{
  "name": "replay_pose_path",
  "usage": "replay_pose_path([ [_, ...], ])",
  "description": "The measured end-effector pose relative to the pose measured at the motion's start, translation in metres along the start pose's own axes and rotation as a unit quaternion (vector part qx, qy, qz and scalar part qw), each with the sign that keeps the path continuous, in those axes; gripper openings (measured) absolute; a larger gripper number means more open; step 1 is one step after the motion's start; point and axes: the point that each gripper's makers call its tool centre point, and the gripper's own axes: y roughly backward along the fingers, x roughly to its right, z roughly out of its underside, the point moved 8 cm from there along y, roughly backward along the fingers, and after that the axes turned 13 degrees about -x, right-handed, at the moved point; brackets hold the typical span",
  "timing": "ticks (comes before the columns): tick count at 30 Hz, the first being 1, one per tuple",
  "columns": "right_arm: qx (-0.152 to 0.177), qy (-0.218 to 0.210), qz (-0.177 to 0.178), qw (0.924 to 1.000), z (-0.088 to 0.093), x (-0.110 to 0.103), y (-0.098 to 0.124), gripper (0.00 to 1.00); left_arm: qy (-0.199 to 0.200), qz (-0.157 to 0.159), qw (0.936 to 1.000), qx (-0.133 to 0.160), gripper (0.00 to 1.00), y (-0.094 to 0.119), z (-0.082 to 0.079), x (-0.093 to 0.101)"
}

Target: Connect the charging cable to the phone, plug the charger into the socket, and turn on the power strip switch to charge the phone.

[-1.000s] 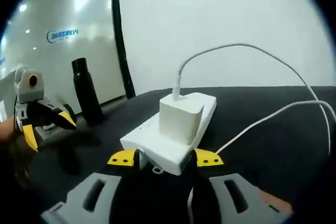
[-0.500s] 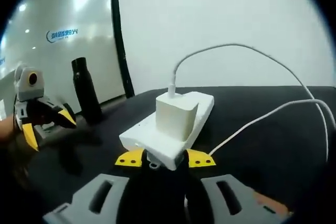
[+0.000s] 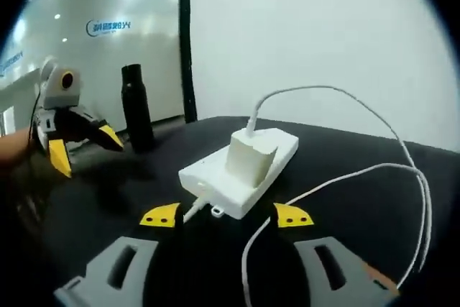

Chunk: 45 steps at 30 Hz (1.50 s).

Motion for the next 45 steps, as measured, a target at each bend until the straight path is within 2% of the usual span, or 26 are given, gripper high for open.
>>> replay_pose_path([
  [2, 0.015, -0.020, -0.014, 0.9996, -0.007, 0.004, 0.016, 0.49, -0.001, -0.002, 1.0000, -0.003, 0.50, -0.001, -0.002, 0.003],
  [3, 0.021, -0.031, -0.025, 0.9990, -0.010, 0.006, 0.026, 0.54, -0.003, -0.005, 0.9999, -0.008, 0.50, -0.002, -0.002, 0.004],
  [6, 0.025, -0.031, -0.029, 0.9988, -0.011, 0.012, 0.047, 0.67, -0.004, -0.010, 0.9998, -0.015, 0.50, -0.002, -0.004, 0.010],
  [12, 0.029, -0.023, -0.019, 0.9991, -0.007, 0.030, 0.095, 0.69, 0.015, -0.013, 0.9997, -0.013, 0.52, -0.005, -0.007, 0.024],
  [17, 0.039, -0.021, -0.015, 0.9989, -0.004, 0.043, 0.134, 0.78, 0.037, -0.016, 0.9992, 0.002, 0.64, -0.005, -0.007, 0.034],
  [22, 0.028, -0.001, 0.003, 0.9996, 0.000, 0.061, 0.172, 0.83, 0.044, -0.022, 0.9987, 0.010, 0.80, -0.005, -0.005, 0.045],
  [26, 0.029, 0.007, 0.020, 0.9994, 0.004, 0.074, 0.203, 0.88, 0.043, -0.025, 0.9986, 0.016, 0.85, -0.003, -0.004, 0.056],
  [30, 0.032, 0.008, 0.036, 0.9988, 0.009, 0.089, 0.235, 0.92, 0.034, -0.032, 0.9987, 0.020, 0.95, -0.002, -0.005, 0.061],
  [35, 0.033, 0.006, 0.057, 0.9978, 0.018, 0.100, 0.271, 0.93, 0.028, -0.055, 0.9976, 0.033, 0.96, 0.002, -0.008, 0.067],
  [38, 0.029, 0.002, 0.080, 0.9964, 0.026, 0.112, 0.292, 0.93, 0.021, -0.087, 0.9955, 0.030, 0.96, 0.005, -0.009, 0.067],
  [45, 0.024, -0.001, 0.115, 0.9931, 0.045, 0.131, 0.337, 0.92, 0.022, -0.091, 0.9948, 0.040, 0.96, 0.017, -0.009, 0.063],
])
